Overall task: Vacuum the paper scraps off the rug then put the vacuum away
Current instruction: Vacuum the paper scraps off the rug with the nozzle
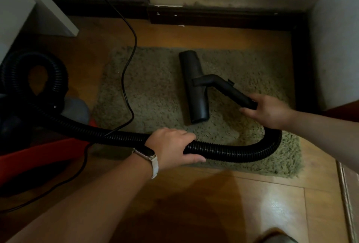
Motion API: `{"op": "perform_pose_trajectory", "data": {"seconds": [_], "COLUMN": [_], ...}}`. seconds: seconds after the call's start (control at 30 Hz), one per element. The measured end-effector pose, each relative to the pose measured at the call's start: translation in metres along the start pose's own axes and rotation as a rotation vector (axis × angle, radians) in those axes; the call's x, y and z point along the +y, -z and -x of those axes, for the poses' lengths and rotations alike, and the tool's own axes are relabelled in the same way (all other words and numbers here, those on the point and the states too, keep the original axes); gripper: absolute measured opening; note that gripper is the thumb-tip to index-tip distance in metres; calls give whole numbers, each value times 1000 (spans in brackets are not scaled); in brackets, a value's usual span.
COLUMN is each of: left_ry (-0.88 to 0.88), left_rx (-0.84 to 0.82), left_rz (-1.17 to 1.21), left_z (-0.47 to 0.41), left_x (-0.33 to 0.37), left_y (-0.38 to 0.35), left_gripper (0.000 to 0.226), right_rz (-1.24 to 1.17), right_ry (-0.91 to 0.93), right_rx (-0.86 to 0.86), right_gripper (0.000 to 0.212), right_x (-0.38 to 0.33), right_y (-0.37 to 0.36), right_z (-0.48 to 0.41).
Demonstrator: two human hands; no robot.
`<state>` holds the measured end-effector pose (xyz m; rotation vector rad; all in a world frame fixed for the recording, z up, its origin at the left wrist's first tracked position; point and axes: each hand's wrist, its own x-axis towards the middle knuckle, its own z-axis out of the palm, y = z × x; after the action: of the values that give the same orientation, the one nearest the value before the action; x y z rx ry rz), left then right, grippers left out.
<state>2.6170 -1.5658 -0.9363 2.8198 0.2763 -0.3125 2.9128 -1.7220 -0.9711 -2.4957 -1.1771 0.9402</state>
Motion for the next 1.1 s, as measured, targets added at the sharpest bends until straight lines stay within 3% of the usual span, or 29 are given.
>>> {"op": "perform_pose_trajectory", "data": {"seconds": [0.43, 0.57, 0.7, 0.93, 1.1], "left_ry": [2, 28, 66, 38, -10], "left_rx": [-24, -33, -61, 6, -3], "left_rz": [89, 82, 72, -20, -41], "left_z": [54, 69, 65, 9, -20], "left_x": [-19, -26, -27, -18, -2], "left_y": [-2, -4, -7, 5, 4], "left_gripper": [66, 65, 68, 63, 64], "right_rz": [122, 151, 116, 29, 35], "right_ry": [223, 268, 150, -147, -196], "right_rx": [-220, -195, -115, 77, 47], "right_gripper": [34, 26, 20, 30, 28], "right_x": [-67, -81, -73, -11, 20], "right_y": [-29, -45, -45, -9, -3], "right_z": [2, 1, -4, -13, -6]}}
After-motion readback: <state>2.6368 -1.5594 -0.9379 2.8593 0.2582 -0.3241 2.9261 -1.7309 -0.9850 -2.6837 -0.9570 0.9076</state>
